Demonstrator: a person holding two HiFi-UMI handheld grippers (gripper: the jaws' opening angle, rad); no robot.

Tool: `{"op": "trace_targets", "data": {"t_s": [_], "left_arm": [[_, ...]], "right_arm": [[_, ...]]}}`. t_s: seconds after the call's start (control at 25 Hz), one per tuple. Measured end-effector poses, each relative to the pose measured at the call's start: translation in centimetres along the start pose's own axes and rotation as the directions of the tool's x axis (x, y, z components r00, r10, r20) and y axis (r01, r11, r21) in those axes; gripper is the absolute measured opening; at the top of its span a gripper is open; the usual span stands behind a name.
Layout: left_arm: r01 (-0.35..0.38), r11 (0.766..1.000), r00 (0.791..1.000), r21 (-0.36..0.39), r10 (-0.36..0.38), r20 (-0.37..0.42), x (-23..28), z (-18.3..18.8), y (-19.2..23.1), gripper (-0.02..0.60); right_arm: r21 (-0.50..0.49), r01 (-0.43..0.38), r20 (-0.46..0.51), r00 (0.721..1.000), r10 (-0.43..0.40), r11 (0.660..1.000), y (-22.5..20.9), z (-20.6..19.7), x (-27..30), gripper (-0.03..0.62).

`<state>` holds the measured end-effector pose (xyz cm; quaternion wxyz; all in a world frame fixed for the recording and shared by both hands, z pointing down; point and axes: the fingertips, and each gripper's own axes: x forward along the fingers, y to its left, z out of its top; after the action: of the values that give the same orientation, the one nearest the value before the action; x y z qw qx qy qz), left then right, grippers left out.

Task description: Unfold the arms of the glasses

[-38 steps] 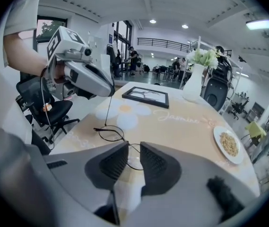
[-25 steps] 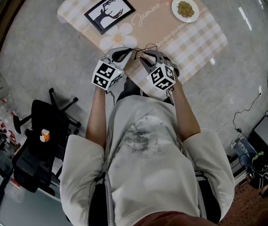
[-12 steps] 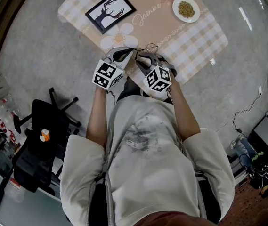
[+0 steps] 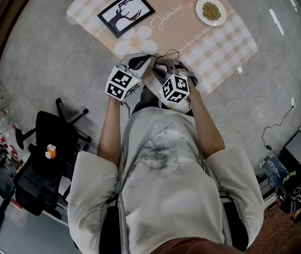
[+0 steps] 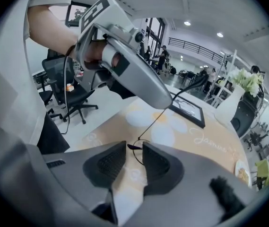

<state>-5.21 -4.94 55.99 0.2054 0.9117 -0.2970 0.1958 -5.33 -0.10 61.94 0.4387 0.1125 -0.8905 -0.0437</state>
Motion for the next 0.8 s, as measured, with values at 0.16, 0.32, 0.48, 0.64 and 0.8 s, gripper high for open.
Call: {"op": "trace_targets", "data": {"t_s": [0.16, 0.32, 0.48, 0.64, 0.8], "left_arm": [[0.004, 1.000, 1.000, 0.000, -0.004, -0.002, 0.0, -0.1, 0.0, 0.015], [0.008, 1.000, 1.000, -0.002, -0.008, -0.004, 0.0, -0.2, 0.0, 0.015], [0.009, 1.000, 1.000, -0.006, -0.009, 0.003, 0.0, 0.0, 0.0, 0.015], [0.006, 1.000, 1.000, -0.001, -0.006, 0.004, 0.1, 0.0, 0.1, 0.015], [0.001, 1.000, 1.000, -0.003, -0.001, 0.008, 0.1, 0.2, 0.3, 0.015]], "right_arm": [[-0.007, -0.001, -0.012, 1.000, 0.001, 1.000, 0.0, -0.1, 0.4, 0.115], [-0.021, 0.000, -0.023, 1.000, -0.001, 1.000, -0.1, 0.0, 0.5, 0.098], [-0.013, 0.004, -0.017, 1.000, -0.004, 1.000, -0.3, 0.4, 0.3, 0.081], [0.025, 0.019, 0.004, 1.000, -0.019, 1.000, -0.6, 0.7, 0.0, 0.069], [0.044, 0.049, 0.023, 0.998, -0.050, 0.998, -1.1, 1.3, -0.7, 0.058]]}}
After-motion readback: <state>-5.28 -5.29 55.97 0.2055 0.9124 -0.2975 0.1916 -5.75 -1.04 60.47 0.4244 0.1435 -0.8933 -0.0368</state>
